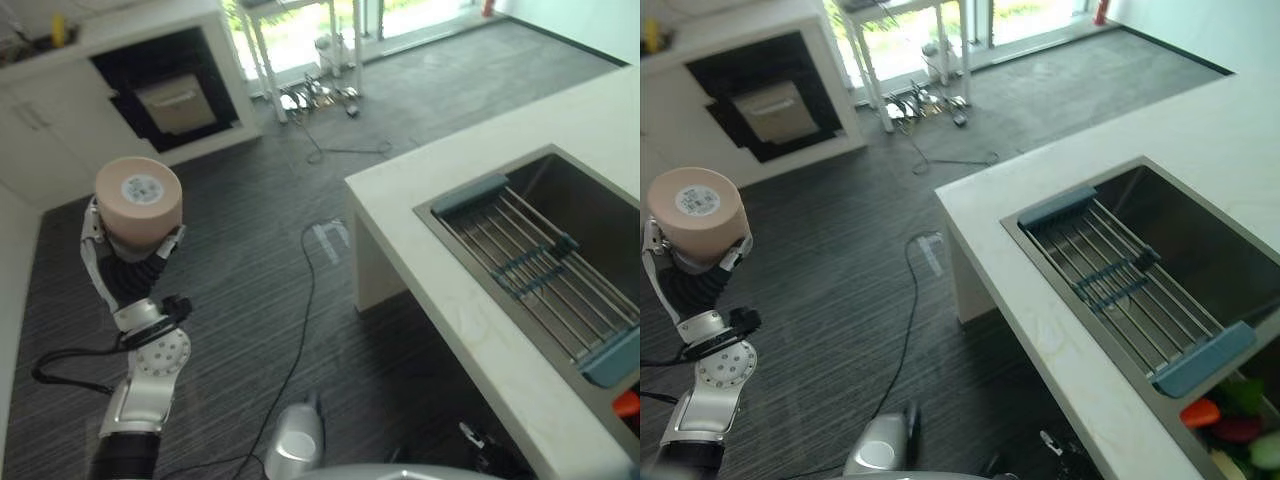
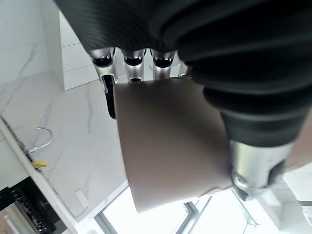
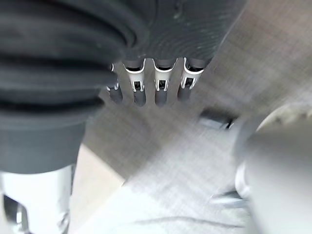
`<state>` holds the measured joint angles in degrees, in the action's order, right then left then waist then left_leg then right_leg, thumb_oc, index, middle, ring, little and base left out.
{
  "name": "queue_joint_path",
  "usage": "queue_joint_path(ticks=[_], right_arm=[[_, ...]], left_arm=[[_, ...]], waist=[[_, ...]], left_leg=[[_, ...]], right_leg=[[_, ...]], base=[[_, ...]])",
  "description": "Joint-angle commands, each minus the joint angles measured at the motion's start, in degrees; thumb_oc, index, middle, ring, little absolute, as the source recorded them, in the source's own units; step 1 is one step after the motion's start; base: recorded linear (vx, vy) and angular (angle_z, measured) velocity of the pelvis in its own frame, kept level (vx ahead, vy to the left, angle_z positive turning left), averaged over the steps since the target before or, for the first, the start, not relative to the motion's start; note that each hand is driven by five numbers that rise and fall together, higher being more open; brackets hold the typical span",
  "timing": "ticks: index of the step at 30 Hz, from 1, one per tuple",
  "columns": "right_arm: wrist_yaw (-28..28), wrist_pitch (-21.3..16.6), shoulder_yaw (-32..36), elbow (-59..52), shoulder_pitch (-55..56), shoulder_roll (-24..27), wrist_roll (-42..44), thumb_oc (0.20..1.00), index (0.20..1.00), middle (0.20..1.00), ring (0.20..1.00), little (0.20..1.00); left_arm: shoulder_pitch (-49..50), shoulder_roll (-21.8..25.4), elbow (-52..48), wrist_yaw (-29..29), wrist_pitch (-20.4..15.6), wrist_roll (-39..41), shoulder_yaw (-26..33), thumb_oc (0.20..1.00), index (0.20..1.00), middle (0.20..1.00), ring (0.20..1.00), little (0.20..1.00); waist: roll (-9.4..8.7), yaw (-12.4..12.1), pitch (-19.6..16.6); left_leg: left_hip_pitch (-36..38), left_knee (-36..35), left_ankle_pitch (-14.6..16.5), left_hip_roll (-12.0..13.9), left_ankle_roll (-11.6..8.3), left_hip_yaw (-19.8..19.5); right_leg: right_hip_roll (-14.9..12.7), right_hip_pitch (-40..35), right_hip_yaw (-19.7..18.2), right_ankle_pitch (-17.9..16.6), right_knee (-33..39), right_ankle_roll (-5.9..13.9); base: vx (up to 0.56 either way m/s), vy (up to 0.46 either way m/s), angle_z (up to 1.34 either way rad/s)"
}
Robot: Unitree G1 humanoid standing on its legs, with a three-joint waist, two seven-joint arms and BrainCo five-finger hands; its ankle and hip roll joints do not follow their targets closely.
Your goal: Place the dishes in the dishwasher.
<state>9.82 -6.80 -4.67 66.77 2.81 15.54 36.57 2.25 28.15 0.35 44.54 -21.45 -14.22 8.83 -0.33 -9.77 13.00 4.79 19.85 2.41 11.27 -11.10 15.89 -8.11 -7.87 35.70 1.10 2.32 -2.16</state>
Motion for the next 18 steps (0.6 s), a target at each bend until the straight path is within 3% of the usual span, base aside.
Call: queue_joint_path(ticks=[1, 3, 6, 7, 9, 13, 14, 15, 17, 18], right_arm=[[1.54, -1.84, 2.32, 2.00, 0.83, -0.60, -0.14, 1.000, 1.000, 1.000, 1.000, 1.000], [0.41, -1.70, 3.40, 2.10, 1.16, -0.91, -1.57, 1.000, 1.000, 1.000, 1.000, 1.000], [-0.85, -1.38, 3.72, 2.54, 0.62, -0.83, -2.86, 1.000, 1.000, 1.000, 1.000, 1.000], [-1.56, -1.36, 3.69, 2.37, 0.40, -1.20, -2.02, 1.000, 1.000, 1.000, 1.000, 1.000], [-1.87, -1.63, 3.25, 1.16, 0.13, -2.02, -1.36, 1.000, 1.000, 1.000, 1.000, 1.000], [0.43, -1.48, 1.94, -1.01, 0.23, -3.50, -2.91, 1.000, 1.000, 1.000, 1.000, 1.000], [1.46, -1.23, 1.56, -0.99, 0.80, -4.28, -2.66, 1.000, 1.000, 1.000, 1.000, 1.000], [1.38, -1.38, 1.79, -0.64, 1.29, -4.57, -1.39, 1.000, 1.000, 1.000, 1.000, 1.000], [2.22, -2.21, 2.39, 1.11, 2.56, -4.52, 1.49, 1.000, 1.000, 1.000, 1.000, 1.000], [2.50, -2.01, 2.28, 1.72, 2.74, -4.32, 2.80, 1.000, 1.000, 1.000, 1.000, 1.000]], left_arm=[[-0.84, 3.27, -3.01, -1.19, -5.50, 3.21, 0.89, 0.200, 0.200, 0.200, 0.200, 0.200], [-0.77, 2.68, -3.41, -1.64, -5.50, 2.66, 0.35, 0.200, 0.200, 0.200, 0.200, 0.200], [-0.60, 2.85, -3.93, -2.41, -4.67, 2.09, -0.32, 0.200, 0.200, 0.200, 0.200, 0.200], [-0.74, 3.51, -3.91, -3.28, -4.09, 2.33, -0.73, 0.200, 0.200, 0.200, 0.200, 0.200], [-0.28, 4.52, -4.28, -3.77, -2.74, 1.92, -0.11, 0.200, 0.200, 0.200, 0.200, 0.200], [-0.01, 5.93, -3.57, -5.03, -1.94, 3.04, 1.08, 0.200, 0.200, 0.200, 0.200, 0.200], [-1.30, 6.70, -2.30, -6.32, -2.45, 4.03, 0.29, 0.200, 0.200, 0.200, 0.200, 0.200], [-2.44, 6.69, -1.80, -7.48, -3.18, 4.03, -1.06, 0.200, 0.200, 0.200, 0.200, 0.200], [-6.35, 5.93, 0.95, -9.17, -5.10, 2.62, -6.35, 0.200, 0.200, 0.200, 0.200, 0.200], [-8.29, 5.51, 1.81, -10.42, -5.60, 1.86, -8.68, 0.200, 0.200, 0.200, 0.200, 0.200]], waist=[[0.79, 3.71, -4.65], [1.71, 4.61, -5.74], [2.38, 4.71, -6.49], [2.54, 4.37, -6.50], [2.59, 3.43, -6.11], [2.83, 2.67, -5.53], [3.22, 3.78, -5.33], [2.91, 5.25, -5.10], [2.38, 8.44, -5.34], [1.51, 8.74, -5.89]], left_leg=[[0.09, -8.06, 1.58, 0.32, 2.22, 0.43], [4.27, -15.95, 2.79, -1.41, 2.70, 2.45], [7.49, -22.77, 3.10, -4.12, 3.16, 2.10], [7.94, -24.08, 3.34, -5.41, 3.85, 1.65], [8.38, -24.36, 5.25, -7.52, 5.15, -1.69], [8.13, -24.51, 6.88, -10.19, 8.18, -3.38], [7.58, -24.38, 7.22, -11.48, 10.34, -7.07], [6.08, -23.48, 5.92, -12.02, 11.07, -9.10], [3.57, -21.47, 5.15, -13.03, 12.66, -16.41], [2.68, -20.89, 4.97, -13.53, 12.71, -18.46]], right_leg=[[-1.78, 0.20, -0.61, -0.64, 1.21, 5.67], [-2.65, 0.79, 0.52, -2.17, 1.02, 7.08], [-4.00, 1.87, 0.74, -4.46, 1.11, 10.00], [-5.22, 2.53, 1.18, -6.02, 0.72, 11.75], [-7.71, 4.73, 1.27, -8.13, -0.92, 13.01], [-11.24, 7.62, 1.38, -9.41, -6.15, 13.84], [-10.26, 9.58, -5.94, -6.32, -11.77, 12.77], [-8.31, 10.92, -12.19, -5.60, -12.58, 11.21], [-2.13, 11.24, -27.01, -1.01, -13.24, 10.04], [-1.20, 9.77, -28.94, -0.22, -11.58, 10.04]], base=[[-0.28, 0.306, 1.29], [-0.24, 0.362, 1.07], [-0.23, 0.264, 0.66], [-0.22, 0.202, 0.48], [-0.21, 0.186, 0.67], [-0.21, 0.207, 0.17], [-0.20, 0.160, 0.04], [-0.14, 0.098, 0.85], [0.04, -0.021, 2.45], [0.09, -0.024, 3.44]])
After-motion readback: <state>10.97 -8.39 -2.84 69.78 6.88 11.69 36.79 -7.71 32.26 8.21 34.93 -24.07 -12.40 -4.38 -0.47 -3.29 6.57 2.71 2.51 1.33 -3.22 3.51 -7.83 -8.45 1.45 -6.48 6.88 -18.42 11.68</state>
